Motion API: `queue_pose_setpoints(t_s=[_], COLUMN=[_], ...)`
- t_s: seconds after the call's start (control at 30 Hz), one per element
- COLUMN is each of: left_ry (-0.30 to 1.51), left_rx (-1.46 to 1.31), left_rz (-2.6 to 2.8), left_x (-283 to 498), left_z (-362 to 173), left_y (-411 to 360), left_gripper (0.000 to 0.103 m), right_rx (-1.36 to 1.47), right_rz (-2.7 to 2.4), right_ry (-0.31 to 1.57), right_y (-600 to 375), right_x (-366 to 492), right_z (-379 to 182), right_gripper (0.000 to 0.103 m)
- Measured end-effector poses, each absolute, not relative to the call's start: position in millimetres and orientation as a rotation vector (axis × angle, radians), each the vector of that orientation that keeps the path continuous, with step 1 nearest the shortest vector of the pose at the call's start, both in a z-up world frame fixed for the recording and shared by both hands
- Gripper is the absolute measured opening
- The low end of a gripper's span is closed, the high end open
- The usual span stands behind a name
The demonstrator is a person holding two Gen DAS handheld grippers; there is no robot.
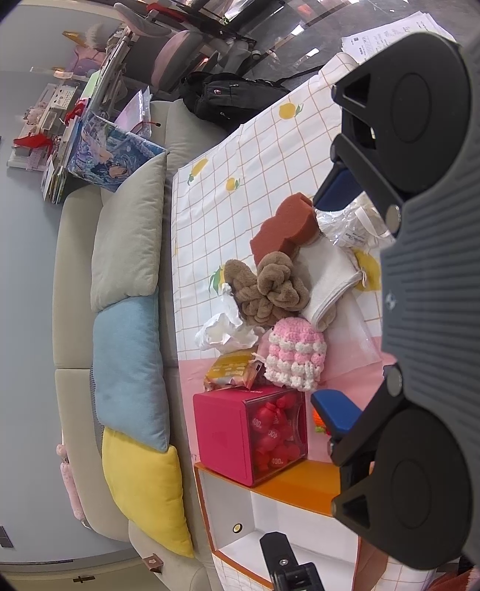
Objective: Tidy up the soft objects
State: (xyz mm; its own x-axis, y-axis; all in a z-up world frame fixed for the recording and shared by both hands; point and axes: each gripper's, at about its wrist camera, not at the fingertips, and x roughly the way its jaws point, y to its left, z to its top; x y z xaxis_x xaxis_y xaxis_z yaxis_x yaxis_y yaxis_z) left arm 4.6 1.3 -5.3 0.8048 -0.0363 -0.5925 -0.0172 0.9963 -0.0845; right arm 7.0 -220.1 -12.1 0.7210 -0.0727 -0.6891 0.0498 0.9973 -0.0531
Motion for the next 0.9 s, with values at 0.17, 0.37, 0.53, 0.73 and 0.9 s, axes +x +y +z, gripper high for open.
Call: queue_pose_setpoints(t_s=[0.17, 0.37, 0.53, 0.73, 0.9], left_ry=[0.64, 0.645, 0.648, 0.655, 0.66], left_rx=[-0.089, -0.092, -0.093, -0.092, -0.094], left_rz=[-0.011, -0.014, -0.014, -0.019, -0.023], left_x=[5.3, 5.6, 6.0, 5.7, 5.8], left_z=[-4.8, -5.4, -5.8, -5.8, -6.7], left_y=[2.2, 2.6, 2.2, 1.3, 0.4], left_gripper=[0.103, 0.103, 0.103, 0.103, 0.103], right_rx=[-0.028, -0.029, -0.026, -0.025, -0.017], right_rz=[-0.068, -0.066, -0.069, -0.07, -0.071], right_ry=[0.769, 0.775, 0.781, 0.79, 0.805], right_y=[-220.5, -220.4, -220.9, -221.1, -222.6], right_x=[6.4, 7.3, 8.3, 8.5, 10.1], right_z=[-13.3, -12.9, -12.5, -14.7, -15.9], right_gripper=[0.1, 0.1, 0.1, 0.1, 0.1])
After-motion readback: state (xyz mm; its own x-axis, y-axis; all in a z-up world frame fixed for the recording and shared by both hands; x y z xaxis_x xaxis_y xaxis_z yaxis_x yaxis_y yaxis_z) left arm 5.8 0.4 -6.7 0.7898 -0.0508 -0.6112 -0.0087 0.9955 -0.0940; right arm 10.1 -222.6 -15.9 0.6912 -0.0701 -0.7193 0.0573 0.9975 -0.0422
